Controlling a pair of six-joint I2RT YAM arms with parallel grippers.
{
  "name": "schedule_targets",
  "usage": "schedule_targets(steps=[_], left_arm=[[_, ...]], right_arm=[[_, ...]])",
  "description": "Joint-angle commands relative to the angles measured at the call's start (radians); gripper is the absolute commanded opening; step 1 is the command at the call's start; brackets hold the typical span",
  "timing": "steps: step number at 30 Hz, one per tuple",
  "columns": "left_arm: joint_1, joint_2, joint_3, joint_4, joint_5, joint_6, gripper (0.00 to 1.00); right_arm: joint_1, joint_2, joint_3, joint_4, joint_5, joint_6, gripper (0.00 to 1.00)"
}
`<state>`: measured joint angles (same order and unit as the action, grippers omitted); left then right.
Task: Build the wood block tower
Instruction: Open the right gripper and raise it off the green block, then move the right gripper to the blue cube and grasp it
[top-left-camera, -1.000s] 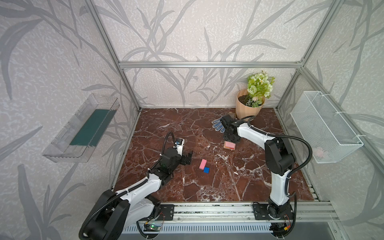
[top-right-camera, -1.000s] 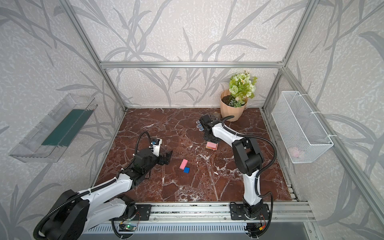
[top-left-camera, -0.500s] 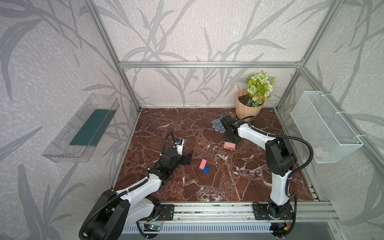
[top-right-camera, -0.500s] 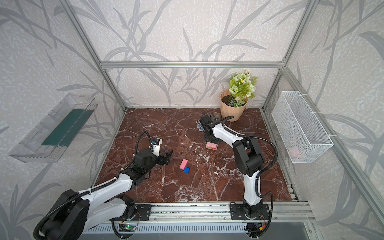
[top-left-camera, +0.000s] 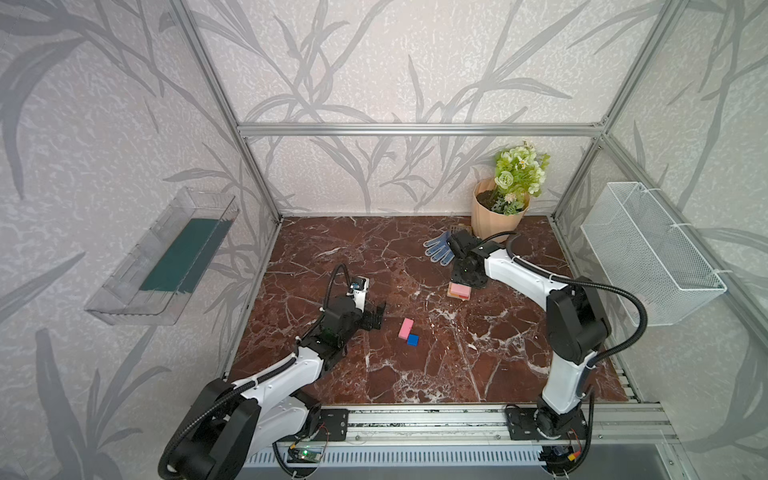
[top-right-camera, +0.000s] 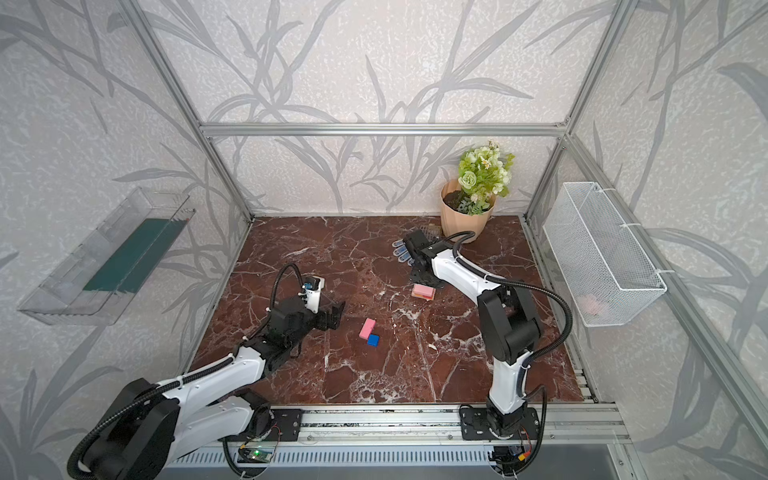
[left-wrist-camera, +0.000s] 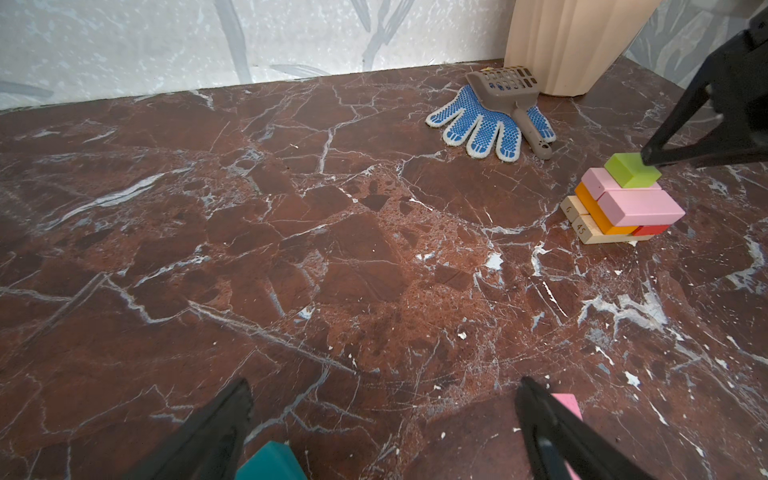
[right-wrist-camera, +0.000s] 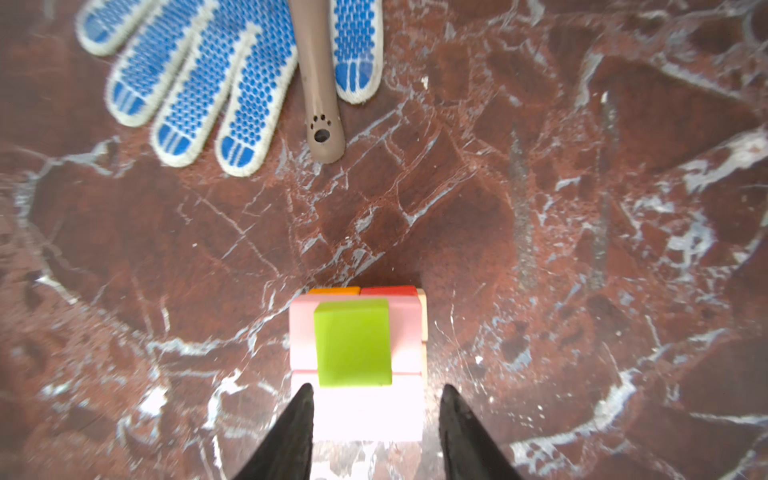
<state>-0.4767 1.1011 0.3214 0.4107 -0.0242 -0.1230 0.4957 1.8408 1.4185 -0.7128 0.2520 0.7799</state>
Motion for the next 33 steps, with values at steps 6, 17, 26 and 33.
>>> schedule_targets(steps=[6, 17, 26, 33], left_arm=[[0.003, -0.001, 0.029, -0.015, -0.006, 0.012, 0.99], [0.005, -0.146, -0.042, -0.006, -0.355, -0.104, 0.99], [0.004, 0.036, 0.146, -0.243, -0.506, -0.188, 0.99], [0.004, 0.074, 0.195, -0.272, -0.395, -0.151, 0.99]], right_arm=[[0.023, -0.267, -0.205, 0.084, -0.033, -0.054, 0.53], [0.199, -0.477, -0.464, 0.386, -0.14, -0.244, 0.75], [0.355, -0.389, -0.424, 0.416, -0.076, -0.293, 0.75], [0.386, -0.253, -0.381, 0.413, -0.133, -0.281, 0.75]])
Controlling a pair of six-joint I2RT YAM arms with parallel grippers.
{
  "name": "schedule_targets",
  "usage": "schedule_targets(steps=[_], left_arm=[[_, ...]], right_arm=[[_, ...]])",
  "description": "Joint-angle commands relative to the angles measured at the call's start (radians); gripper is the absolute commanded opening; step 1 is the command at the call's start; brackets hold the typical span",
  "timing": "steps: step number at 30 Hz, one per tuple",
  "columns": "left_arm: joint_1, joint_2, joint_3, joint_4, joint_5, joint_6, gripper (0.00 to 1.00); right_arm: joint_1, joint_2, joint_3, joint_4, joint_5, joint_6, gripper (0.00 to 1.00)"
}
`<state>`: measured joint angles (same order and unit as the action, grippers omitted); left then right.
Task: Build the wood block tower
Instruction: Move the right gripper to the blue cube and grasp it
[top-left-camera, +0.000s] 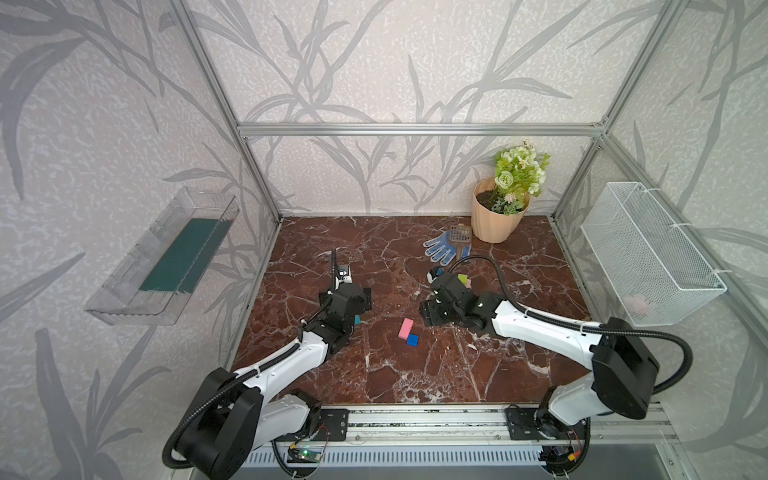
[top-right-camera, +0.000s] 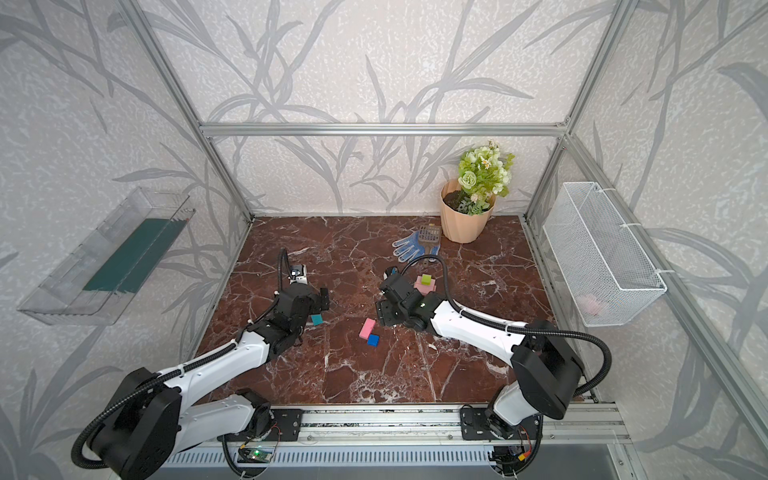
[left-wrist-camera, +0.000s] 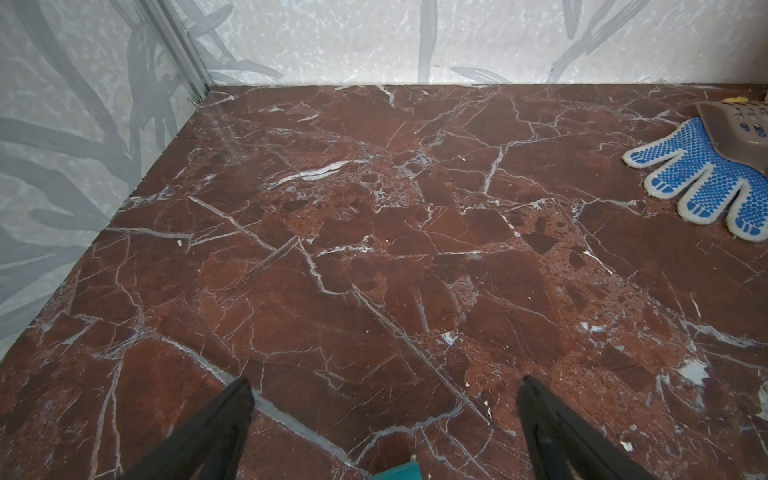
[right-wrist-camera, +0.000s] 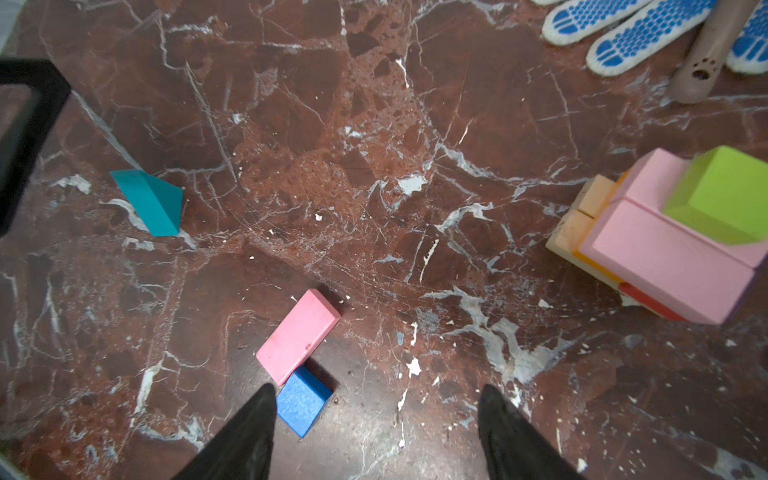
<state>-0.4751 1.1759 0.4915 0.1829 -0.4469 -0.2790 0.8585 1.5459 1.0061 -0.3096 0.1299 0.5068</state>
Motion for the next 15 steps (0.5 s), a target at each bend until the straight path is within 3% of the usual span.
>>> schedule_targets(steps=[1, 6, 11, 12, 15], left_arm=[[0.003, -0.002, 0.024, -0.039, 0.034, 0.011, 0.99], [0.006, 0.019, 0.031, -0.039, 0.034, 0.017, 0.99], [0.075, -0.042, 0.027, -0.065, 0.295, 0.031, 0.99], [0.078, -0.077, 0.023, -0.081, 0.277, 0.029, 0.99], [0.081, -0.171, 0.023, -0.173, 0.078, -0.01, 0.99]], right_arm=[[0.032, 0.059, 0.039, 0.009, -0.005, -0.006, 0.74], [0.084, 0.128, 0.103, -0.016, -0.015, 0.02, 0.73], [0.156, 0.198, 0.149, -0.058, 0.043, 0.08, 0.72], [0.182, 0.205, 0.155, -0.069, 0.061, 0.096, 0.72], [0.234, 0.213, 0.153, -0.094, 0.095, 0.163, 0.72]])
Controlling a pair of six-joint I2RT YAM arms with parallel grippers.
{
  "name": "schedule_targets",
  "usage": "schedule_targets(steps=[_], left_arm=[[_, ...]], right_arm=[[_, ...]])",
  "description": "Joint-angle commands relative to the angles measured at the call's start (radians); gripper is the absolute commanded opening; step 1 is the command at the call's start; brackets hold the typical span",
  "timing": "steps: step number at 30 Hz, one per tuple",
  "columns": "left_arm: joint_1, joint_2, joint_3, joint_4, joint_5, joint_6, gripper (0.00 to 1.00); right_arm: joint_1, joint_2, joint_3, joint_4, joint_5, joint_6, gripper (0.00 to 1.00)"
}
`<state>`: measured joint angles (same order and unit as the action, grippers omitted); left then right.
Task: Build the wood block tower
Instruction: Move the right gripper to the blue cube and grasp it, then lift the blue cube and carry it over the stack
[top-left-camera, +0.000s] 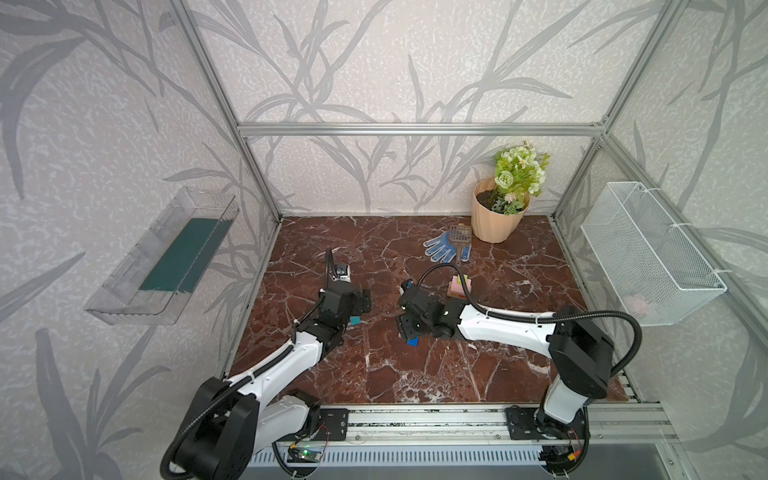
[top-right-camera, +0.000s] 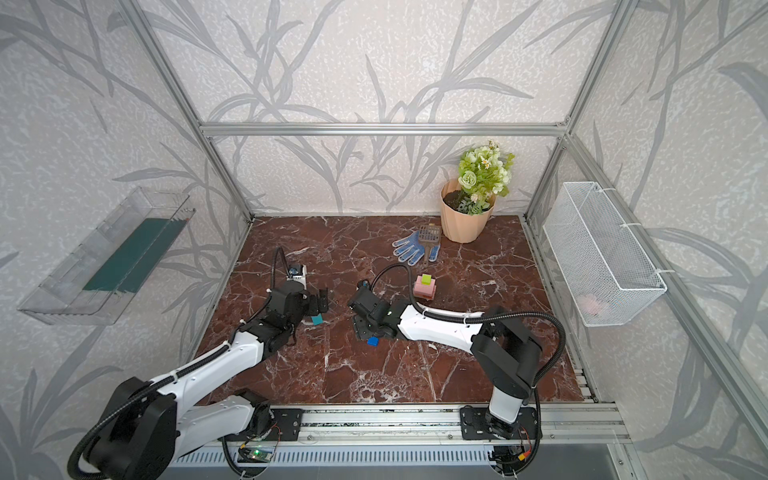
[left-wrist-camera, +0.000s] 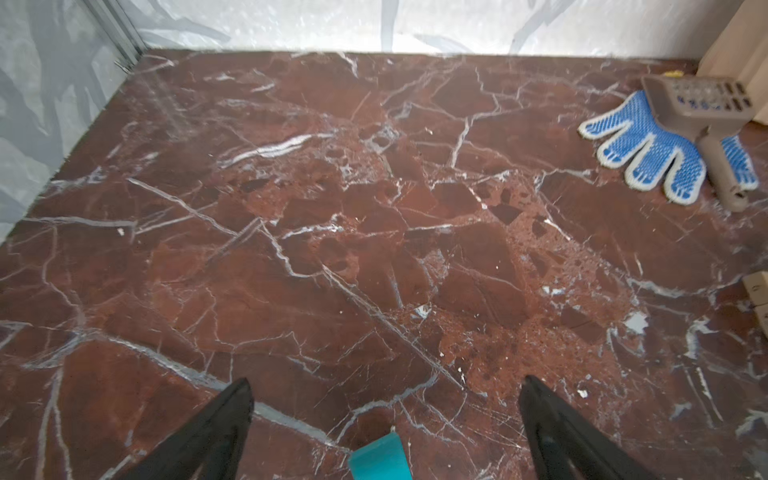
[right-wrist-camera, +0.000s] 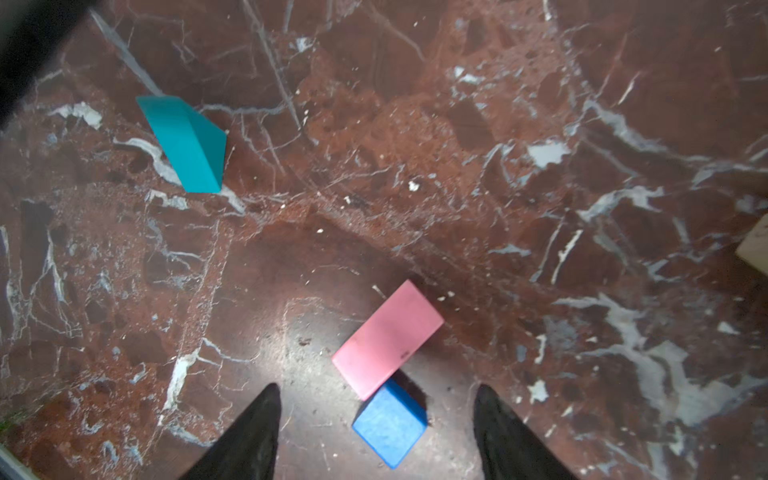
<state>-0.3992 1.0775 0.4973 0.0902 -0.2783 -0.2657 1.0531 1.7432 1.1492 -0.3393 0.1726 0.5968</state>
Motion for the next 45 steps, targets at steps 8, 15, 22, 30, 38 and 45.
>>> schedule_targets(steps=[8, 15, 22, 30, 38, 45], left_arm=[[0.011, -0.127, -0.058, 0.013, 0.12, 0.186, 0.99], [0.016, -0.057, -0.014, -0.001, 0.175, 0.191, 0.99], [0.02, -0.133, -0.061, 0.015, 0.248, 0.183, 0.99], [0.022, -0.135, -0.061, 0.017, 0.267, 0.189, 0.99], [0.022, -0.106, -0.044, 0.006, 0.28, 0.195, 0.99], [0.023, -0.147, -0.07, 0.019, 0.268, 0.189, 0.99]], right_arm=[[0.076, 0.016, -0.046, -0.085, 0.122, 0.171, 0.72], [0.076, 0.061, -0.041, -0.103, 0.118, 0.215, 0.7], [0.076, 0.122, -0.012, -0.125, 0.087, 0.234, 0.62], [0.074, 0.144, -0.005, -0.193, 0.189, 0.273, 0.61], [0.072, 0.14, -0.029, -0.18, 0.218, 0.311, 0.52], [0.073, 0.171, 0.002, -0.15, 0.189, 0.292, 0.49]])
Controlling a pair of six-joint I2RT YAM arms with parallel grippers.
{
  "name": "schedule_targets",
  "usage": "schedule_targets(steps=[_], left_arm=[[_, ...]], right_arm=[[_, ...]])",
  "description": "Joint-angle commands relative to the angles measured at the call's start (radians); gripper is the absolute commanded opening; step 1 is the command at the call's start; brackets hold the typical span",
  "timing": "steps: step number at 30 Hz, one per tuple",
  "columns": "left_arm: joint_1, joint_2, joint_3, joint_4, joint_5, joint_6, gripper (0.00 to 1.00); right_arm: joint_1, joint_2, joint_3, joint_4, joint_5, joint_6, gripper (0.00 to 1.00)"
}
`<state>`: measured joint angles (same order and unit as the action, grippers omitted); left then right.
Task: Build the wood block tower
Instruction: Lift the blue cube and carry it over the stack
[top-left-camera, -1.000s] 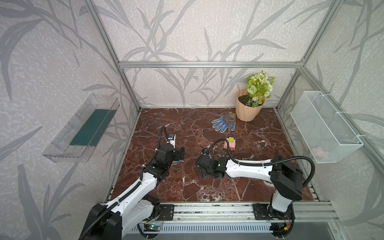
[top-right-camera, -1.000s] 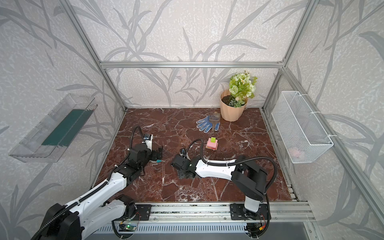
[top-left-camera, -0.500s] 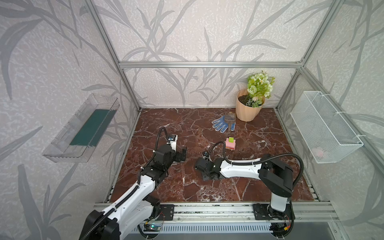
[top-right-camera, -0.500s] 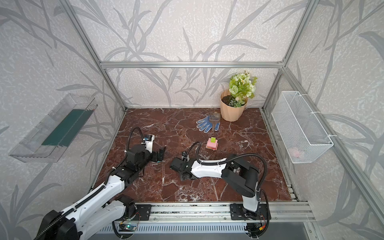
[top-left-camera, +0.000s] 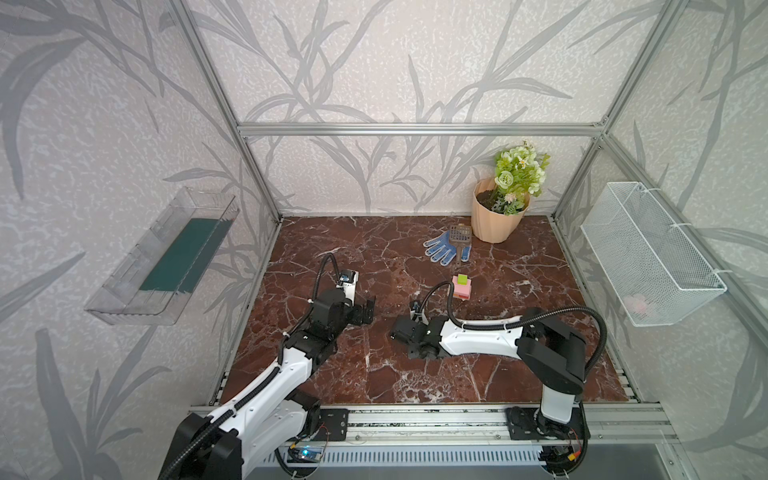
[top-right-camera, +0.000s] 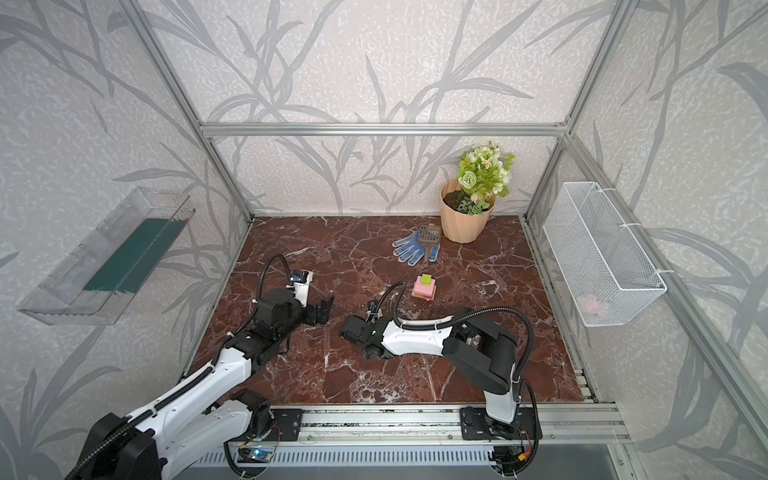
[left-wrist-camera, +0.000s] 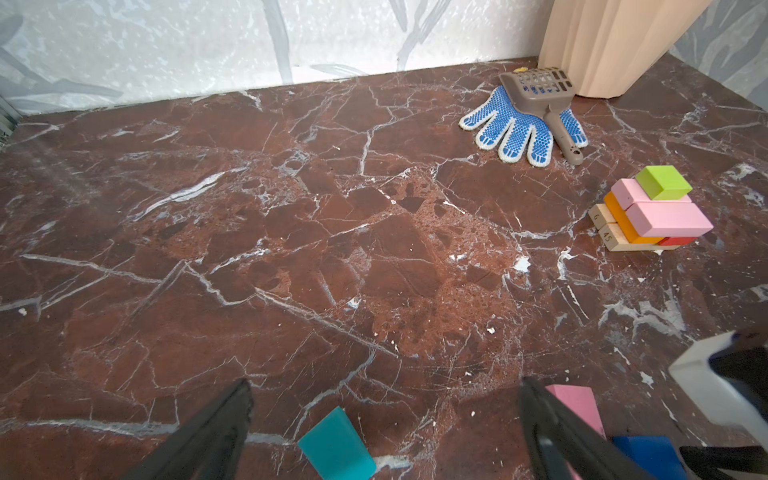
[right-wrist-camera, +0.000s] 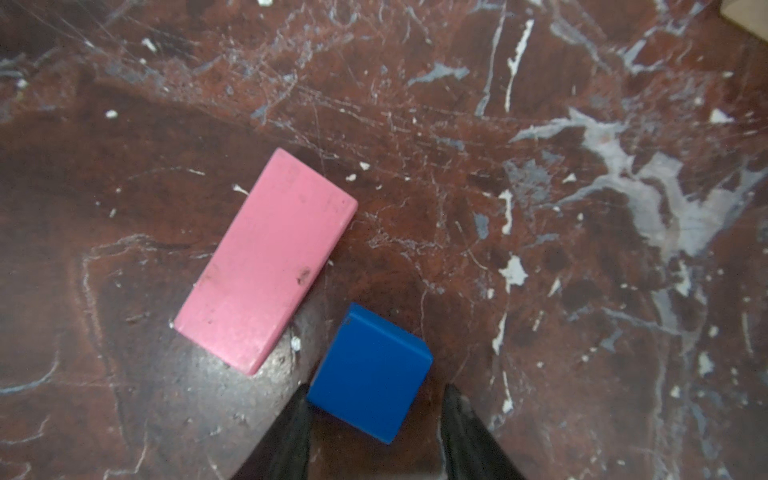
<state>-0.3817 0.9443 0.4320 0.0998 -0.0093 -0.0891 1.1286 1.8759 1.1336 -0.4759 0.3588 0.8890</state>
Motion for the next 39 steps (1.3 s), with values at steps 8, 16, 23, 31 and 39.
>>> schedule_targets(steps=[8, 16, 23, 31, 39], left_arm=[[0.004, 0.002, 0.006, 0.005, 0.003, 0.012, 0.99], [0.004, -0.004, 0.001, 0.008, 0.005, 0.014, 0.99], [0.004, -0.008, -0.001, 0.009, 0.012, 0.016, 0.99], [0.004, 0.001, 0.004, 0.007, 0.015, 0.017, 0.99], [0.004, -0.005, 0.001, 0.008, 0.012, 0.016, 0.99]], right_arm=[[-0.02, 0.082, 0.068, -0.026, -0.007, -0.014, 0.49], [-0.026, 0.11, 0.104, -0.069, -0.006, -0.015, 0.42], [-0.026, 0.095, 0.078, -0.075, 0.013, 0.007, 0.32], [-0.032, 0.057, 0.132, -0.126, 0.057, -0.014, 0.24], [-0.132, -0.131, 0.095, -0.163, 0.122, -0.023, 0.16]])
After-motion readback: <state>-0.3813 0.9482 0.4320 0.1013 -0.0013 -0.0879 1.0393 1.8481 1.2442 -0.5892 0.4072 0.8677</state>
